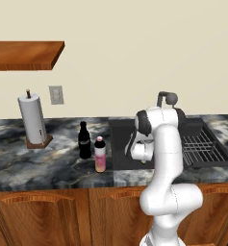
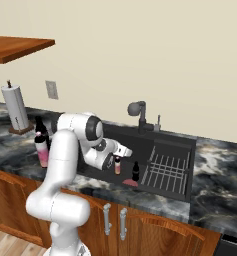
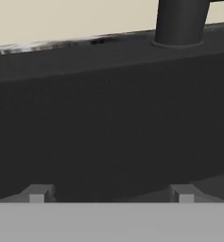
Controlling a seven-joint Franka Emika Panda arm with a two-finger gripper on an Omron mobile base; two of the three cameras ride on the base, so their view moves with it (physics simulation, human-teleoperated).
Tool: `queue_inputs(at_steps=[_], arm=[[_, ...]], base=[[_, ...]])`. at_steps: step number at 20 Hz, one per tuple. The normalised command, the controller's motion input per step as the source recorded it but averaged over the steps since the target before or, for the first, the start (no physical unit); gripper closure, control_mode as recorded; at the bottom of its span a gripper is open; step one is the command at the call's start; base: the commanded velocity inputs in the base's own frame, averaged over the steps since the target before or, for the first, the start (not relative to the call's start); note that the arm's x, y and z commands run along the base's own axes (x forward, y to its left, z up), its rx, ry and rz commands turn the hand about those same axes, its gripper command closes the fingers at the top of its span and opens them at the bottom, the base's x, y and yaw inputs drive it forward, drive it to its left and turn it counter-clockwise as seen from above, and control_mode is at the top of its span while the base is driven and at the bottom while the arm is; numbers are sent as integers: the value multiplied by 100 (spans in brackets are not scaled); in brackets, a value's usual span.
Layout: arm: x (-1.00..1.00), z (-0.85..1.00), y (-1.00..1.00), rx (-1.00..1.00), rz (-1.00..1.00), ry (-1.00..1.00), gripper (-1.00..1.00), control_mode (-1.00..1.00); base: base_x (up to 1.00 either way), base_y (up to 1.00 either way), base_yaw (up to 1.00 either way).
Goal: Place the large bottle from the dining counter next to the other large bottle outside the sink, and place the small bottle from the dining counter next to the other small bottle inside the sink.
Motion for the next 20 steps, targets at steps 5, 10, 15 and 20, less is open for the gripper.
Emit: queue_inputs(at_steps=[5, 10, 15, 20], arm=[[-23, 1, 0, 0, 0, -17, -100, -100], [-47, 10, 0, 0, 0, -13, -100, -100], [-75, 3, 14, -2, 0, -11, -100, -100], [-86, 27, 22, -10, 0, -17, -100, -100]], base=[[0, 0, 0], [0, 0, 0], [0, 0, 0], [0, 0, 0]])
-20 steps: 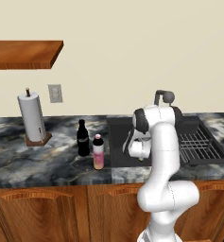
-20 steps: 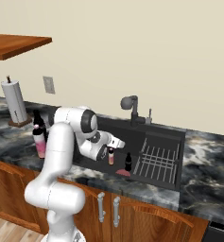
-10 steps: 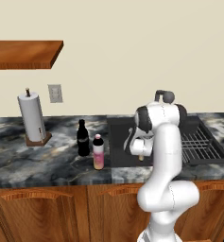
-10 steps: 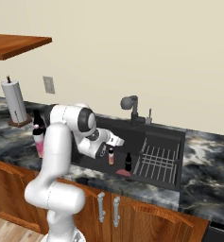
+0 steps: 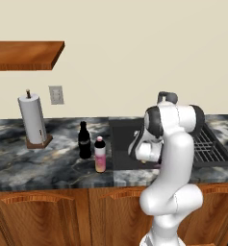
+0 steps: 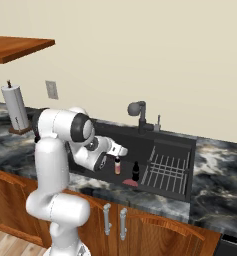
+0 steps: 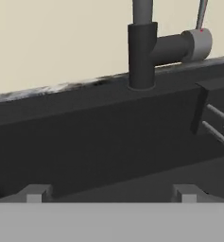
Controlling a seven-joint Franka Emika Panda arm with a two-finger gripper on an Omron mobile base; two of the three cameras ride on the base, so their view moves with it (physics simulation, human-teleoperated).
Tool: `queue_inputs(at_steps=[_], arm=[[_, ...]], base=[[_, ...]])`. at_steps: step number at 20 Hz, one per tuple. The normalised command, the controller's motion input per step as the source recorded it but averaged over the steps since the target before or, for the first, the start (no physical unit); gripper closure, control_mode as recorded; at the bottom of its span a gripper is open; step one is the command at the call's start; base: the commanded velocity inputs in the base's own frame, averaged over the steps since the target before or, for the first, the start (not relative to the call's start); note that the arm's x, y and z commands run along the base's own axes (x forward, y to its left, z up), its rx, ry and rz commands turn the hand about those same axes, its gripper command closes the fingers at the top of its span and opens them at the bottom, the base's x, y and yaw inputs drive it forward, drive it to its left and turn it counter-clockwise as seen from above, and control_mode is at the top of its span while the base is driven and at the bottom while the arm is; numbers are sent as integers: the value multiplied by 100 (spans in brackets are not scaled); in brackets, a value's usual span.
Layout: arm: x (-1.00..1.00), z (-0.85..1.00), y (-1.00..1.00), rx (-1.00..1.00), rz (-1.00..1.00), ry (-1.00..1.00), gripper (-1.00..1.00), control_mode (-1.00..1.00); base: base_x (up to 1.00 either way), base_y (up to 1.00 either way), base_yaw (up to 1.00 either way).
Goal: Place the large bottle from the dining counter next to the other large bottle outside the sink, and place the small bottle from the dining counter next to the other small bottle inside the sink.
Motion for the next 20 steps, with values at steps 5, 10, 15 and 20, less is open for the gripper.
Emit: queue_inputs(at_steps=[5, 10, 15, 20], arm=[[-59, 56, 23, -12, 3, -18, -100, -100], [-24, 58, 31, -3, 10, -8, -100, -100], [-25, 52, 37, -3, 13, -5, -100, -100], [-42, 47, 28, -8, 10, -7, -100, -100]], base=[[0, 0, 0], [0, 0, 0], [0, 0, 0], [0, 0, 0]])
